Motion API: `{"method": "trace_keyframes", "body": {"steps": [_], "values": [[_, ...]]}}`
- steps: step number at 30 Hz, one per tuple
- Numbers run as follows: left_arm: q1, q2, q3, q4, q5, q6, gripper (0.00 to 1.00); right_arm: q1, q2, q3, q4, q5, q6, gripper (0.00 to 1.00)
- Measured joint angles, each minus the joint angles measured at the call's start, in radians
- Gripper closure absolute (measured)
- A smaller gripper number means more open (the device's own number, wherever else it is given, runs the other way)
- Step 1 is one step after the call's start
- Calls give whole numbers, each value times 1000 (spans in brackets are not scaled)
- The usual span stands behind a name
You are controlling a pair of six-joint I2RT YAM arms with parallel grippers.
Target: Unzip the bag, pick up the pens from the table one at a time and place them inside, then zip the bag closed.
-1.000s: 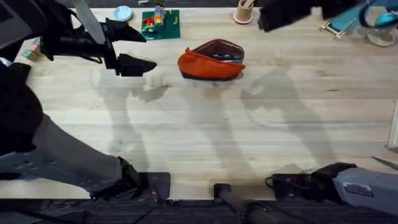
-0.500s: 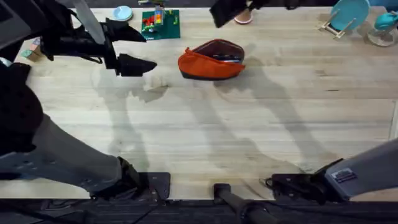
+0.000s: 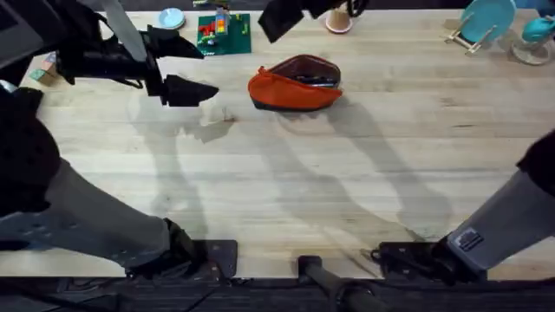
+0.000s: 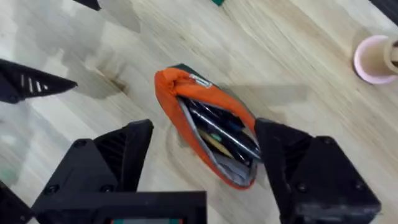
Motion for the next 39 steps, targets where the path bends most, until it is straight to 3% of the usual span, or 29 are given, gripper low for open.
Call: {"method": "trace_keyframes", "body": {"steps": [23,39], "values": [[0,0,0,0,0,0,7,73,184,5,78,0,21,100],[0,0,0,0,0,0,6,89,243,5,122,0,93,224]]}}
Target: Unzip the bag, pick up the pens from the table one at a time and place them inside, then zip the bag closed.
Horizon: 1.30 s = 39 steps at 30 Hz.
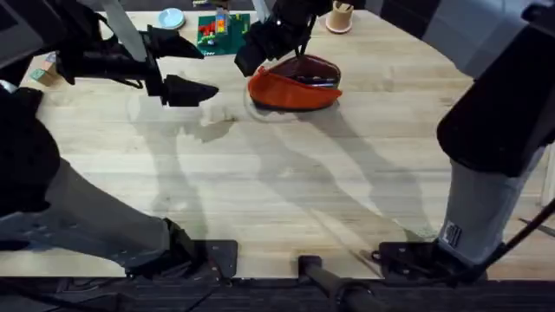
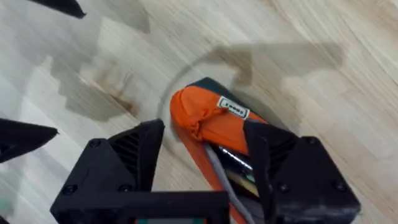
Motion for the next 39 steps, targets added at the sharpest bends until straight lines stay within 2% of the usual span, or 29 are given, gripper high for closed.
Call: {"method": "trace_keyframes", "body": {"steps": [13,34,36,39], "values": [[0,0,0,-1,0,0,7,7,63,0,35,0,35,343],[0,0,0,-1,0,0,8,12,63,3,39,-1,58,522],[0,0,0,-1,0,0,8,12,63,9,39,-1,61,568],[0,0,0,-1,0,0,8,12,63,22,39,0,68,811]]}}
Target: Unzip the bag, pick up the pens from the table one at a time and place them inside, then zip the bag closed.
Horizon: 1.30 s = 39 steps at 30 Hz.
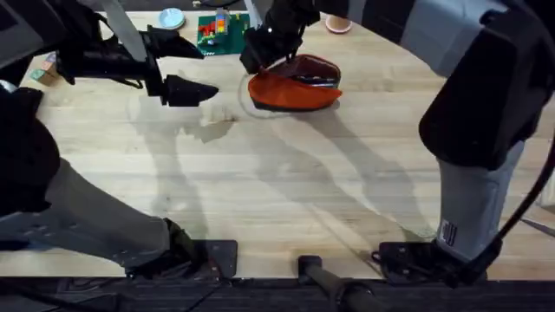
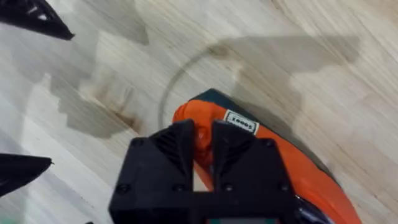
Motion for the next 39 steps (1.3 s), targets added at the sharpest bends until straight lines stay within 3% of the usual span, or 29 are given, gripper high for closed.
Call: {"method": "trace_keyframes", "body": {"steps": [5,7,39], "values": [[0,0,0,0,0,0,8,0,0,4,-3,0,1,893],[0,0,0,0,0,0,8,0,0,5,-2,0,2,969],[0,0,0,0,0,0,7,-10,0,126,-101,1,3,973]]}}
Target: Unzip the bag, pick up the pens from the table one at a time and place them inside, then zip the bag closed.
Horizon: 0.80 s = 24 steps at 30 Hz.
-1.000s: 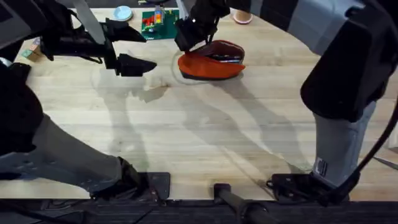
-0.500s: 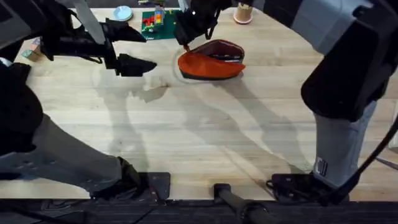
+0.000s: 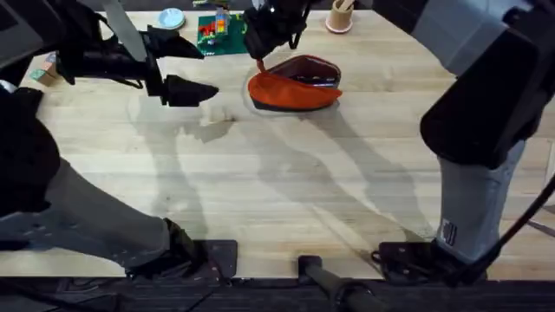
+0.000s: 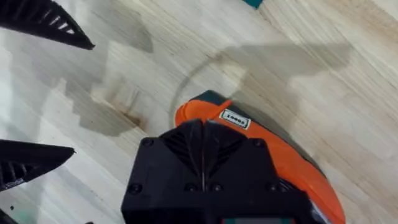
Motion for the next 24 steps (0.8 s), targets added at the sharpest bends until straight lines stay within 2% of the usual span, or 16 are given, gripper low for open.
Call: {"method": "trace_keyframes", "body": {"steps": [10,19,24], "values": [[0,0,0,0,11,0,8,0,0,2,-1,0,0,973],[0,0,0,0,132,0,7,0,0,2,-1,0,0,973],[0,0,0,6,168,0,7,0,0,2,-1,0,0,973]]}}
